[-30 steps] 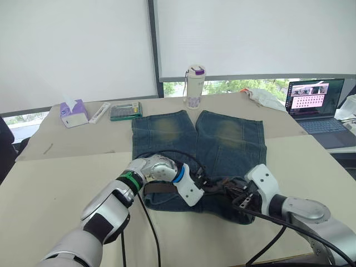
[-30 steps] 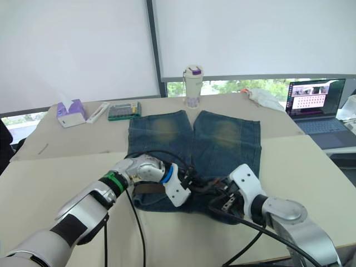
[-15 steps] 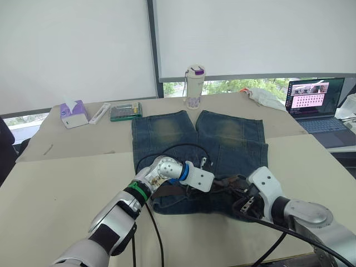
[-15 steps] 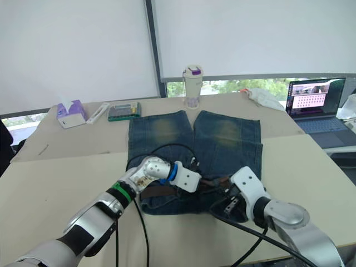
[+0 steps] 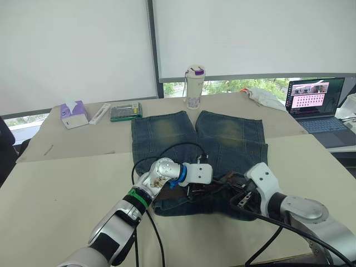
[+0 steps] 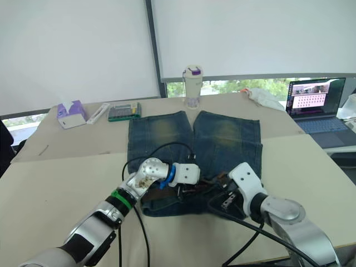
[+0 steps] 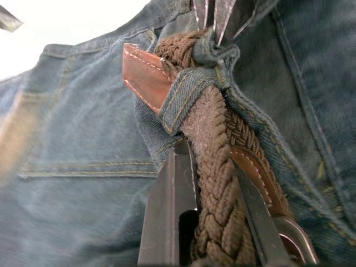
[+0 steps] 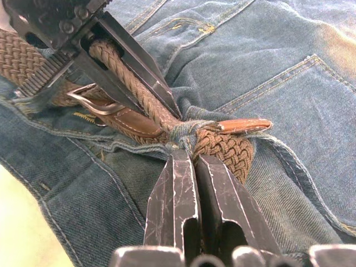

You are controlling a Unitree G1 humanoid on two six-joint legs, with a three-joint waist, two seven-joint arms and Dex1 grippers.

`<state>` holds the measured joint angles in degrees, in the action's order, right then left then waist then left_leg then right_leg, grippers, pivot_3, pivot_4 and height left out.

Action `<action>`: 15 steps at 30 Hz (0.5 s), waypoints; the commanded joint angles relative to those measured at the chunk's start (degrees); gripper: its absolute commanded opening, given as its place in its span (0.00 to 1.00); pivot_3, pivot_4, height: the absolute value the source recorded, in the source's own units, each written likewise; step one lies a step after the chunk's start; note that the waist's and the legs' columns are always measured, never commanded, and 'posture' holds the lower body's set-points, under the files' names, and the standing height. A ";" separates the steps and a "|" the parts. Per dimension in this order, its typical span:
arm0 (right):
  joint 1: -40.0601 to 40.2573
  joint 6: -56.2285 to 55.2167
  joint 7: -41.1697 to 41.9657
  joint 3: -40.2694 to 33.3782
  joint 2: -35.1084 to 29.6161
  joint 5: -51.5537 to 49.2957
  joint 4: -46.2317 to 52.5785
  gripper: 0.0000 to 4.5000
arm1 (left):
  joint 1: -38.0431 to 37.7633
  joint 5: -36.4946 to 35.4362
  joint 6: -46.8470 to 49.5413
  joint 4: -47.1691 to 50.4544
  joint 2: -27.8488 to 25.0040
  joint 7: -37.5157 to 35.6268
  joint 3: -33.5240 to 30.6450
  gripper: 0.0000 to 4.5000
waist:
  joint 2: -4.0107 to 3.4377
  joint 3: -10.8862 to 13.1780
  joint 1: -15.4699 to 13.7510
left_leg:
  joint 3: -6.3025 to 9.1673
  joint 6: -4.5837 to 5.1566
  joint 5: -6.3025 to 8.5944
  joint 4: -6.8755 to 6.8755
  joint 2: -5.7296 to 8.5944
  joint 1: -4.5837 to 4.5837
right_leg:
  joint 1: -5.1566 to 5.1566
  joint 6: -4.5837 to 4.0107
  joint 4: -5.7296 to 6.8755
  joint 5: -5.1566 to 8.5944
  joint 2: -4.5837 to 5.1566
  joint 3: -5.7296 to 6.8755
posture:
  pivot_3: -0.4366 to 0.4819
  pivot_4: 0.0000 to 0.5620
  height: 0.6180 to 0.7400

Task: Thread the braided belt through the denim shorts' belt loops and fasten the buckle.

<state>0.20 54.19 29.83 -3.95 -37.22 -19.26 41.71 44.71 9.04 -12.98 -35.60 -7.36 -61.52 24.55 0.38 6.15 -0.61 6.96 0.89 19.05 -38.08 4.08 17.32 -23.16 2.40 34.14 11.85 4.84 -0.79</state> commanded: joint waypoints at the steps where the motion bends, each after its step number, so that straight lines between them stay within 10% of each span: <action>1: -1.37 -1.18 1.21 0.72 0.31 -1.84 0.48 0.00 | 0.57 -4.92 6.31 3.13 1.86 -4.54 -0.85 0.00 | 0.00 0.01 0.06 | 0.00 0.00 0.00 0.00 0.00 0.00 | 0.00 0.00 0.00 0.00 0.00 0.00 | 0.48 0.27 1.00; 14: -2.00 -0.87 3.00 -0.39 -1.77 -4.12 1.61 0.00 | 2.28 -6.68 11.21 1.85 0.62 -7.61 -2.83 0.00 | -0.03 0.04 0.13 | 0.03 -0.01 0.00 0.01 -0.01 0.02 | -0.04 -0.01 -0.03 0.00 -0.02 -0.02 | 0.48 0.27 1.00; 15: -1.68 -1.01 3.50 -0.60 -2.53 -4.32 2.07 0.13 | 2.27 -6.73 11.17 1.88 0.55 -7.66 -2.92 0.00 | -0.03 0.05 0.10 | 0.03 -0.01 0.00 0.01 -0.02 0.02 | -0.05 -0.01 -0.03 0.00 -0.02 -0.02 | 0.48 0.27 1.00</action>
<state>-1.46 54.20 31.40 -4.14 -39.12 -21.62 41.08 45.51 3.99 -1.28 -34.54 -7.32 -68.53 22.18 0.35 6.20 -0.51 6.99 0.88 19.05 -38.07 4.07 17.34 -23.20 2.39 34.11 11.85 4.83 -0.81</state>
